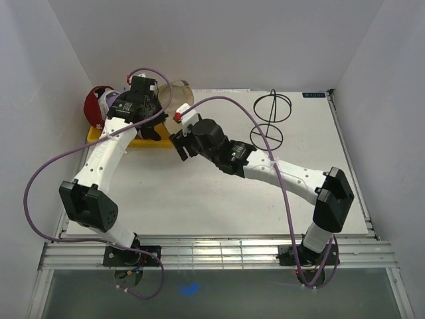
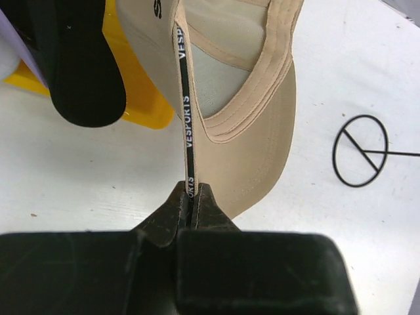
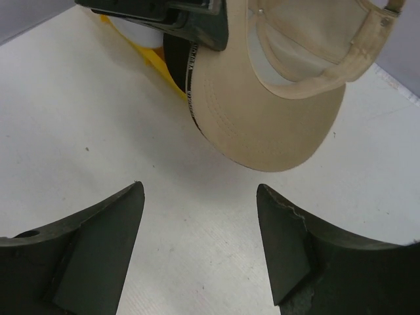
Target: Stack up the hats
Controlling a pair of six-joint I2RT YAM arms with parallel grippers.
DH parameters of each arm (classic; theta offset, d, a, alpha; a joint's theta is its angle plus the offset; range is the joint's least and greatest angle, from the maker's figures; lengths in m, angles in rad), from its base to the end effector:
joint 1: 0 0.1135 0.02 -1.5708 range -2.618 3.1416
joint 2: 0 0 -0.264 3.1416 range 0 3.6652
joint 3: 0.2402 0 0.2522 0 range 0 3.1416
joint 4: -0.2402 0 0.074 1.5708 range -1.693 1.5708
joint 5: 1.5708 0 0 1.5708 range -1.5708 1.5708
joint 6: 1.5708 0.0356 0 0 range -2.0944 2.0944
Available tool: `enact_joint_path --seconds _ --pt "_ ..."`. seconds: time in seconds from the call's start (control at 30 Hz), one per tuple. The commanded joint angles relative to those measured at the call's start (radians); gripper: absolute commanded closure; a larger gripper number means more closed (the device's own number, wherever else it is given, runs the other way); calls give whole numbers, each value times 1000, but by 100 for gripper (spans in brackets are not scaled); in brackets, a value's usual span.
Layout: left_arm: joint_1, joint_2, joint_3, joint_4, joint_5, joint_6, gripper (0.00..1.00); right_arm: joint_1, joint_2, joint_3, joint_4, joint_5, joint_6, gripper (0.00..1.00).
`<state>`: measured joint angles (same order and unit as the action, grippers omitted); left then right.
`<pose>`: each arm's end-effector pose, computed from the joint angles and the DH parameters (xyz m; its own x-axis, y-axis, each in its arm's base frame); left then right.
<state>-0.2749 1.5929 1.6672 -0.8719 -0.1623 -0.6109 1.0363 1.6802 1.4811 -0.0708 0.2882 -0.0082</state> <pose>0.3306 -0.0873 0.3773 -0.6556 -0.4032 -0.6384 -0.2646 0.9145 -0.3059 0.2150 0.3434 0.3575 -0.1302 -0.2354 -0.9631 -0.6866 0.7222 -0.0837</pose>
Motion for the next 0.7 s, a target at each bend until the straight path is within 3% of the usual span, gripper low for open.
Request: enact_joint_path --seconds 0.0,0.23,0.47,0.67 --pt "-10 -89 9 -13 38 -26 100 47 38 79 58 115 -87 26" --pt "-10 -152 -35 -26 72 -39 100 125 84 102 117 221 -151 25" --pt "-14 -215 -75 -32 115 -53 100 171 180 186 132 446 -228 26" --pt "-14 -257 -86 -45 145 -50 100 174 225 235 129 463 -265 28"
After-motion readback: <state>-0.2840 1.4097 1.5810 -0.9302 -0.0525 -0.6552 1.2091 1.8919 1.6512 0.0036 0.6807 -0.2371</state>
